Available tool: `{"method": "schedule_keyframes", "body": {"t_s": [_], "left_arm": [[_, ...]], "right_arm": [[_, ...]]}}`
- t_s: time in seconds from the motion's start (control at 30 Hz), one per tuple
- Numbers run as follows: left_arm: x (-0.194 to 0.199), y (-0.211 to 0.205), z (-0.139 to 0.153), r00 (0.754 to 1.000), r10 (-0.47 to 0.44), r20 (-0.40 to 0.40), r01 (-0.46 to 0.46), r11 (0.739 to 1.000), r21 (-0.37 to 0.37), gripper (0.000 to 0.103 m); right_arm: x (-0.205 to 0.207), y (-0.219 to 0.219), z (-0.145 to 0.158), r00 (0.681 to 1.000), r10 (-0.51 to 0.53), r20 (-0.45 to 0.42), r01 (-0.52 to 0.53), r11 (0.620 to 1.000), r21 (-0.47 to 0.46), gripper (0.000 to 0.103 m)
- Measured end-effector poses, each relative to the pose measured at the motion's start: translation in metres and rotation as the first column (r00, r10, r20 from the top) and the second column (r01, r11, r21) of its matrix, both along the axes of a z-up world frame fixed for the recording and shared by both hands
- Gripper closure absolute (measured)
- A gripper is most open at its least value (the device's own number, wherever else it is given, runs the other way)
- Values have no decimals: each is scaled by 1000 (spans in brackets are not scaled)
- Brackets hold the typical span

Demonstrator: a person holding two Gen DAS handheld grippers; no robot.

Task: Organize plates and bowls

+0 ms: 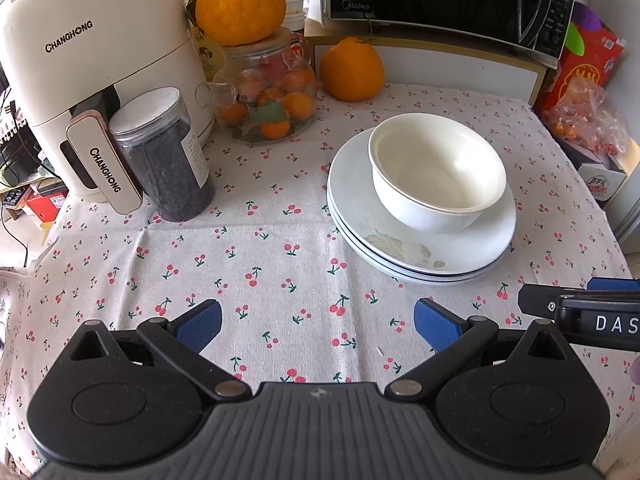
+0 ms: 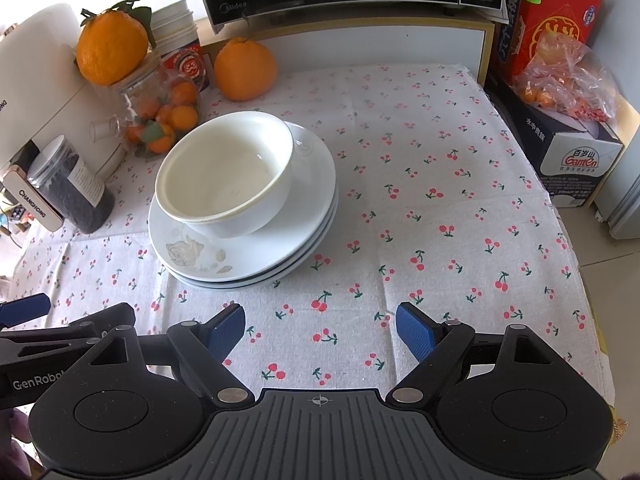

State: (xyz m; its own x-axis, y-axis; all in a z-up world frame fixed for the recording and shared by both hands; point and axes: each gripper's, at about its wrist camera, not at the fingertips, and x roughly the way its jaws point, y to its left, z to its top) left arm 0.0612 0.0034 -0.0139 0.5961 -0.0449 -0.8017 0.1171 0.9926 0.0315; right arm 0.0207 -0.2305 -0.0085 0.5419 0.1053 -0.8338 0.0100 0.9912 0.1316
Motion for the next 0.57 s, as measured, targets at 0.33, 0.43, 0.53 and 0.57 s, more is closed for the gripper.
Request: {"method": "schedule_keyframes", "body": {"t_s": [0.33,0.43,0.53,0.57], "left_arm": [[2,0,-1,1000,-5,-10,5,1000,5,0],[2,0,-2,1000,-7,-13,7,1000,9,0],[2,0,-3,1000,-11,-13,11,1000,19,1],[2,0,-3,1000,-15,-14,15,1000,19,1]], "right_arm": [[1,0,0,1000,1,-2,-1,1000,1,18],[1,0,0,1000,0,-3,0,1000,0,18],[1,0,0,1000,1,-3,-1,1000,0,18],[0,1,0,1000,1,-3,-1,1000,0,18]]}}
